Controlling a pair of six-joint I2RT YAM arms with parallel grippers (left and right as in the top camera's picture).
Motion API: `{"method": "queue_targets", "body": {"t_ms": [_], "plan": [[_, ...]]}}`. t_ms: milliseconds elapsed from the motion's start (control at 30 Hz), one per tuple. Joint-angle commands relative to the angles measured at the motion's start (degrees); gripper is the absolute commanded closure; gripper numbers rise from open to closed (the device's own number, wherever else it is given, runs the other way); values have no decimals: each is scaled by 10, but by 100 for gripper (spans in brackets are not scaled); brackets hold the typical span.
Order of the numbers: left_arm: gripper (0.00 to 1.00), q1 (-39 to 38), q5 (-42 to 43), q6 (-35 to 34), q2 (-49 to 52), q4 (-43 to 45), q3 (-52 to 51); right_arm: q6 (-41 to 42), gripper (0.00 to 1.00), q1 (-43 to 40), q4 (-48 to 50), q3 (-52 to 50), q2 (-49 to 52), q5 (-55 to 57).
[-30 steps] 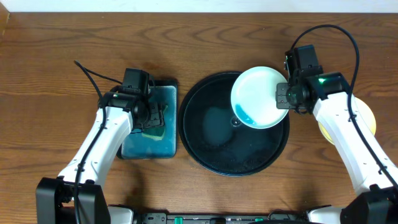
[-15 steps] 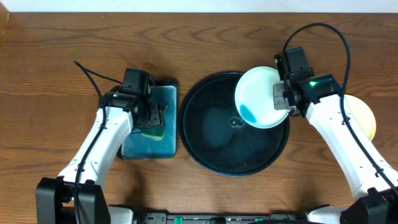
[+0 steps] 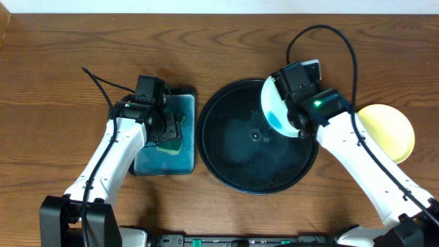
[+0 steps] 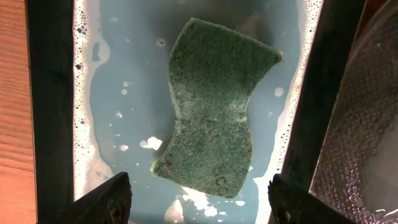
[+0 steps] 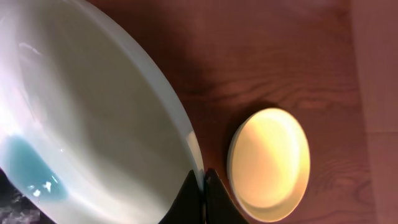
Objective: Clean dirty plates on tray and stack at the side
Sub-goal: 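Swing held mint plate back over the black tray with right gripper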
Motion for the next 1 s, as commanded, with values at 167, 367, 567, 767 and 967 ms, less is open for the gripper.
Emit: {"method": "queue_targets", "body": {"t_ms": [167,367,567,767,967], "plan": [[28,1,-7,1,2,-2,-2,13,99,49,21,0,-12,47],[28,1,-7,1,2,-2,-2,29,99,77,25,-1,-12,77],[28,1,-7,1,2,-2,-2,37,99,100,26,-1,-12,138],[28,1,-7,1,2,-2,-2,38,99,113,27,-1,-12,162],[28,1,-7,1,2,-2,-2,-10,99,114,30,-1,-11,170]]}}
